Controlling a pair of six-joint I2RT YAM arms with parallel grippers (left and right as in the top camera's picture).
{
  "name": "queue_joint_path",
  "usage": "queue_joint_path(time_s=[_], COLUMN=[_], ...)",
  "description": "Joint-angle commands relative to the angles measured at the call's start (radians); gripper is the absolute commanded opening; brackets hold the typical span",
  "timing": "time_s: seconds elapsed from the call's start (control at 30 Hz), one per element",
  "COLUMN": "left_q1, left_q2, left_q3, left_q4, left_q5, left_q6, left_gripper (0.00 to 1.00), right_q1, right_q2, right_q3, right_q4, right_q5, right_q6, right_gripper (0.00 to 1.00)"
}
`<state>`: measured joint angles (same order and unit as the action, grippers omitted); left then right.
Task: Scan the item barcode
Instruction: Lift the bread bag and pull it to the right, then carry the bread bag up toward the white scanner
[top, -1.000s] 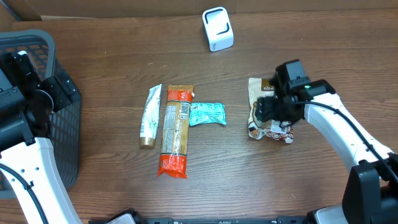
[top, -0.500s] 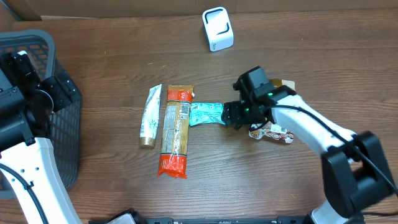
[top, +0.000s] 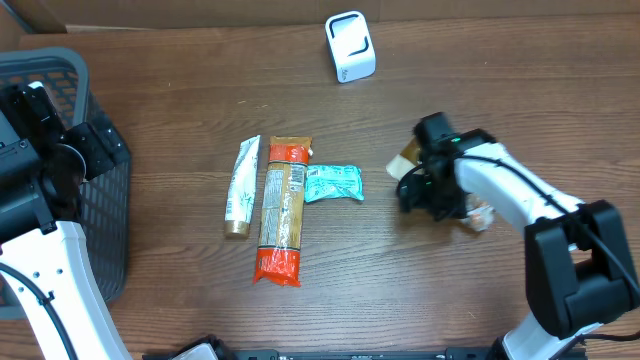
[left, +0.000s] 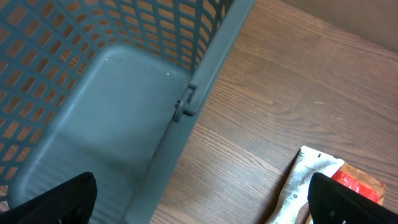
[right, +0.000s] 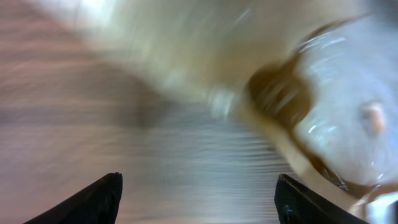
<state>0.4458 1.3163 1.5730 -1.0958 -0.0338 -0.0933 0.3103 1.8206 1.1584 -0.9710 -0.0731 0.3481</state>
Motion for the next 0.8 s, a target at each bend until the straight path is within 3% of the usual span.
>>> queue_joint_path(time_s=[0.0, 0.13, 0.3, 0.6, 0.77], left_q1=[0.003, 0.003, 0.003, 0.003, 0.003], left_q2=[0.004, 0.004, 0.004, 0.004, 0.004], left_q3=[-0.004, -0.004, -0.004, -0.004, -0.004], left_q4=[0.0, 0.0, 0.0, 0.0, 0.0], left_q5=[0.008, 0.008, 0.008, 0.008, 0.009], left_q6=[0.027, 0.027, 0.027, 0.027, 0.027], left_gripper=[1.0, 0.99, 1.0, 1.0, 1.0], right_q1=[-0.099, -0.22, -0.334, -0.548, -0.676], right_q2=[-0.004, -0.004, -0.005, -0.005, -0.004], right_q3=[0.021, 0.021, 0.021, 0.017, -0.04], right_q4=[0.014, 0.089, 0.145, 0.202, 0.322], right_q5=[0.141, 0.105, -0.145, -0.401, -0.583], right_q6=[0.023, -0.001, -0.088, -0.062, -0.122], right_gripper=[0.79, 0.8, 0.8, 0.81, 0.87])
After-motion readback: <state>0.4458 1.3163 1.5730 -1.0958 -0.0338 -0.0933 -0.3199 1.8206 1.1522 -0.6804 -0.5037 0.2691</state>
